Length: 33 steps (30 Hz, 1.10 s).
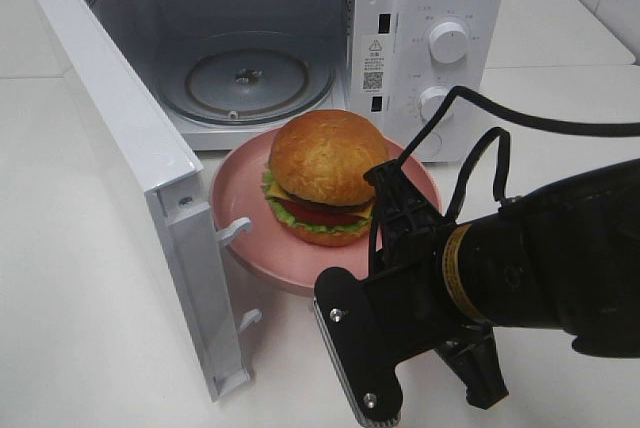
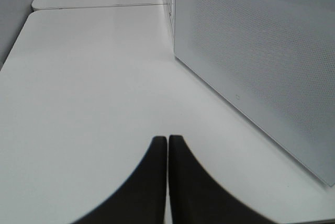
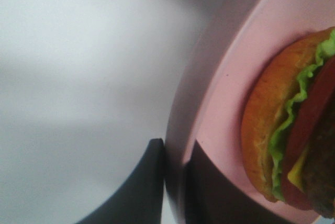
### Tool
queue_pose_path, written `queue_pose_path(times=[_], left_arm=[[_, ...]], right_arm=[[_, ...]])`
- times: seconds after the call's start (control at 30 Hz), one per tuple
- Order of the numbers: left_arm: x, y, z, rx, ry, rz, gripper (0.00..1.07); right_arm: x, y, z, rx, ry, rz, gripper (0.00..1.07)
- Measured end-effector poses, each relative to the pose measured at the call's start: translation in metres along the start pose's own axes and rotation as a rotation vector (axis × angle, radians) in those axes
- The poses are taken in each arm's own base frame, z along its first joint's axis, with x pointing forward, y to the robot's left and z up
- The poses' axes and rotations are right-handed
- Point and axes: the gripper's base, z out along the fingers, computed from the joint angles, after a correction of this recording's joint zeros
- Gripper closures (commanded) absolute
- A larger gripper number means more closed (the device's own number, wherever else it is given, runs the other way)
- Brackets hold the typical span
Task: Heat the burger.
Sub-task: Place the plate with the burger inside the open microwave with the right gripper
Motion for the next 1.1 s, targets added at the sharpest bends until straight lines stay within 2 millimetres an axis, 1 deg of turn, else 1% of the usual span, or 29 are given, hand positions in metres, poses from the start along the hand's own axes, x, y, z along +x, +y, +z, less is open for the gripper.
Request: queue_pose_path(times=[0.07, 0.13, 0.23, 0.4, 0.5, 0.53, 0.6, 0.67, 0.8, 0.9, 0.93, 0.97, 1.03, 1.1], left_arm=[[0.000, 0.000, 0.000, 0.000, 0.000, 0.000, 1.06], [0.000, 0.000, 0.000, 0.000, 0.000, 0.000, 1.06], [0.000, 0.000, 0.000, 0.000, 0.000, 0.000, 1.06], [0.000, 0.000, 0.000, 0.000, 0.000, 0.000, 1.06], [0.000, 0.000, 0.000, 0.000, 0.000, 0.000, 1.06], [0.000, 0.000, 0.000, 0.000, 0.000, 0.000, 1.06], [0.000, 0.000, 0.000, 0.000, 0.000, 0.000, 1.06], [0.000, 0.000, 0.000, 0.000, 0.000, 0.000, 1.06], [0.000, 0.000, 0.000, 0.000, 0.000, 0.000, 1.06], [0.000, 0.000, 0.000, 0.000, 0.000, 0.000, 1.06], [0.000, 0.000, 0.000, 0.000, 0.000, 0.000, 1.06], [0.000, 0.000, 0.000, 0.000, 0.000, 0.000, 1.06], [0.000, 0.000, 0.000, 0.000, 0.000, 0.000, 1.06], [0.000, 0.000, 0.000, 0.000, 0.000, 0.000, 1.06]], right_arm=[[0.000, -0.001, 0.001, 0.005, -0.015, -0.004, 1.06], [0.008, -0.008, 0.004, 0.019, -0.057, 0.024, 1.06], [0.010, -0.010, 0.005, 0.021, -0.058, 0.029, 1.06], [0.013, -0.015, 0.007, 0.046, -0.126, -0.047, 1.06], [0.016, -0.018, 0.008, 0.055, -0.135, -0.052, 1.06], [0.022, -0.021, 0.009, 0.061, -0.124, -0.042, 1.06], [0.026, -0.023, 0.010, 0.064, -0.121, -0.036, 1.06], [0.034, -0.026, 0.012, 0.072, -0.120, -0.024, 1.06], [0.033, -0.030, 0.017, 0.078, -0.149, -0.040, 1.06], [0.028, -0.037, 0.023, 0.082, -0.163, -0.048, 1.06], [0.026, -0.041, 0.028, 0.083, -0.166, -0.066, 1.06], [0.026, -0.041, 0.028, 0.083, -0.166, -0.066, 1.06], [0.022, -0.049, 0.035, 0.088, -0.166, -0.087, 1.06], [0.021, -0.053, 0.036, 0.096, -0.167, -0.093, 1.06]])
